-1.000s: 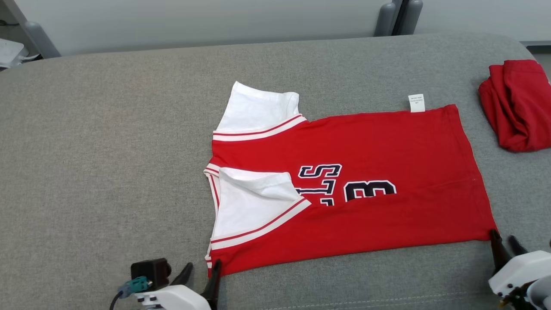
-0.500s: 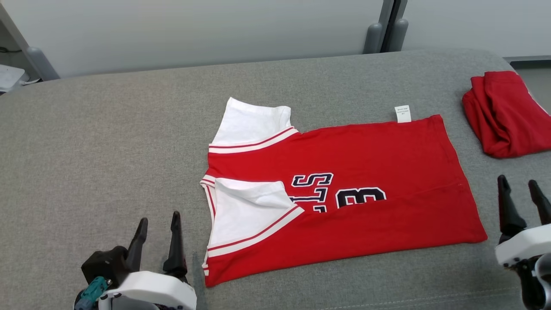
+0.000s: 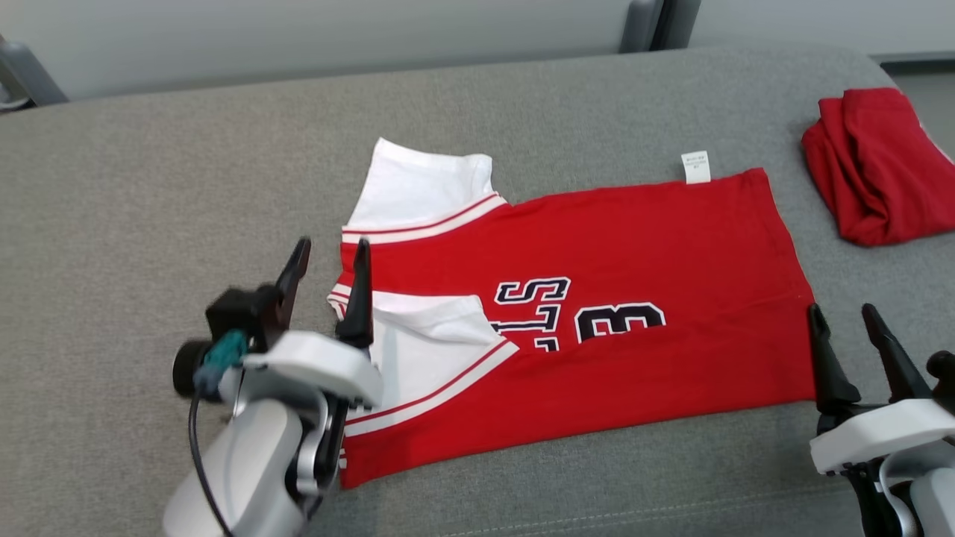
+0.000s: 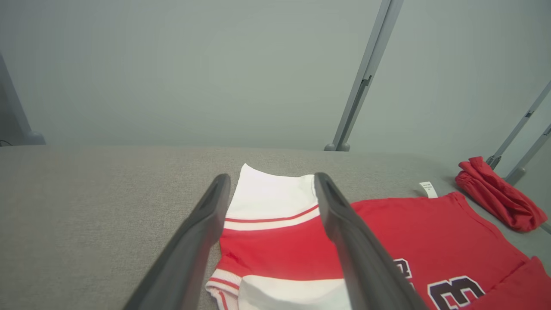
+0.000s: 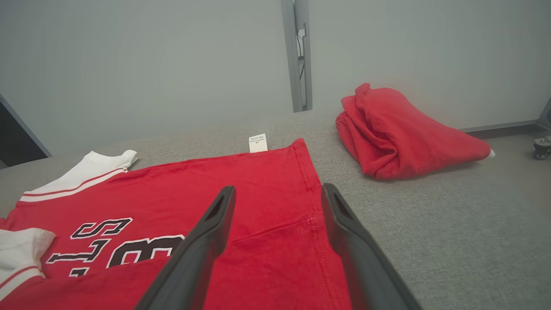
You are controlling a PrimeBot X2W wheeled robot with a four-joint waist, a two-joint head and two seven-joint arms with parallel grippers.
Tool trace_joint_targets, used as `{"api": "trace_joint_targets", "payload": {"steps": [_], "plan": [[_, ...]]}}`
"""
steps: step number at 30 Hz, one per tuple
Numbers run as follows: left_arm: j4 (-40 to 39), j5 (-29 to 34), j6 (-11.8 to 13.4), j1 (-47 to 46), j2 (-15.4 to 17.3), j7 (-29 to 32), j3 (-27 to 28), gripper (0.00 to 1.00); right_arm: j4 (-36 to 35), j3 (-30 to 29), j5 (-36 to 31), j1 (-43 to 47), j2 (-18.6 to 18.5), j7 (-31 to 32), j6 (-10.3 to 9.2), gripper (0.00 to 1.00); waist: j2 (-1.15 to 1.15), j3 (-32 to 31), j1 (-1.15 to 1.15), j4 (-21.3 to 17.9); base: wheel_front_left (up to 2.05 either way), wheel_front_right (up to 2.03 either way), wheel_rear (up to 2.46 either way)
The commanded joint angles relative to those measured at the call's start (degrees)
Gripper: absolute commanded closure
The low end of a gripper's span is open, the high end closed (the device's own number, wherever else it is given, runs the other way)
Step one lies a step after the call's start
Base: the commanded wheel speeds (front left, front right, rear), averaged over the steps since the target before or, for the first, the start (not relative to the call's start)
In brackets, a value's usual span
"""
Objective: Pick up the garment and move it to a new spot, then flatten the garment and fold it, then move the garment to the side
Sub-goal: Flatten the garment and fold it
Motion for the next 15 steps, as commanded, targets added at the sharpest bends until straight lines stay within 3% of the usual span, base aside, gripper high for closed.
{"api": "trace_joint_targets", "payload": {"steps": [1, 15], "plan": [[0.97, 0.68, -0.96, -5.45, 0.59, 0.57, 1.44, 0.00, -1.85, 2.05, -0.06, -1.39, -1.21, -0.77, -0.01, 0.00, 0.00, 2.44, 0.00, -0.91, 0.00, 0.00, 0.00], [27.12, 4.09, -6.24, -35.44, -3.99, 7.69, -2.50, 0.00, -4.89, 4.49, 2.35, -6.80, -2.96, -0.77, -0.01, 0.00, 0.00, 15.78, 0.00, -2.33, 0.00, 0.00, 0.00]]}}
